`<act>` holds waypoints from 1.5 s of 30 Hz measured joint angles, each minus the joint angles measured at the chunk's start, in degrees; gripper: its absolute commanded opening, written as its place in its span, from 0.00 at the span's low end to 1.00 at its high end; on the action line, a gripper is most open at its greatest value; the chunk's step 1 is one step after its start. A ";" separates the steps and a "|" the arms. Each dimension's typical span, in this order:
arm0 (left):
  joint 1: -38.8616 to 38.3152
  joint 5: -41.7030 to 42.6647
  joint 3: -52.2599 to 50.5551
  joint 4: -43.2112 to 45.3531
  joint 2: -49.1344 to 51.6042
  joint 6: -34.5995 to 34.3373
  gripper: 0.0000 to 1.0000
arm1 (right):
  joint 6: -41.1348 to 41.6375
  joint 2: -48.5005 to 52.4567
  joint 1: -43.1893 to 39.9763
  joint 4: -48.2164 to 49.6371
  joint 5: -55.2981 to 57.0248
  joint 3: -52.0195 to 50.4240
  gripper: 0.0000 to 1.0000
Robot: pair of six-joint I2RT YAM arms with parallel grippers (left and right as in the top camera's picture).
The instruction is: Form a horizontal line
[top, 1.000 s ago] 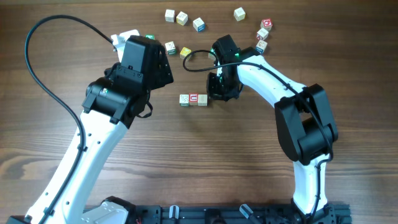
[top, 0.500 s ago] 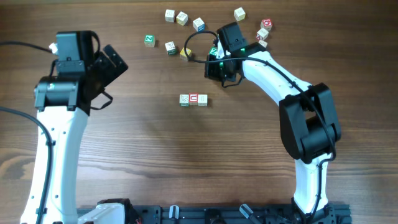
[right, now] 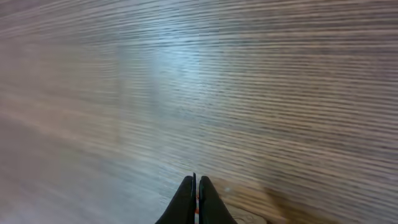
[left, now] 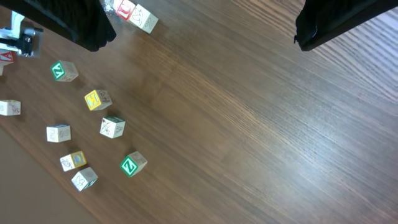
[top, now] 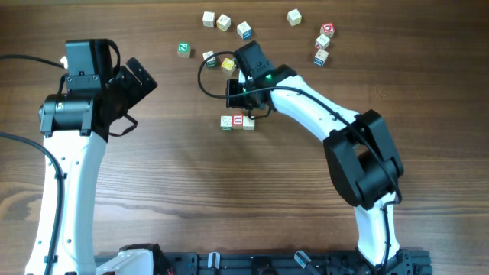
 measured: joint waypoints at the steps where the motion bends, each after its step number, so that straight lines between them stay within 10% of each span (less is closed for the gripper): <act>1: 0.00 0.00 0.00 -0.13 0.00 0.02 1.00 | 0.00 0.00 -0.02 -0.17 0.24 0.00 0.05; 45: 0.00 0.00 0.00 -0.20 0.00 0.02 1.00 | 0.22 0.00 -0.28 -5.88 -1.49 0.04 0.05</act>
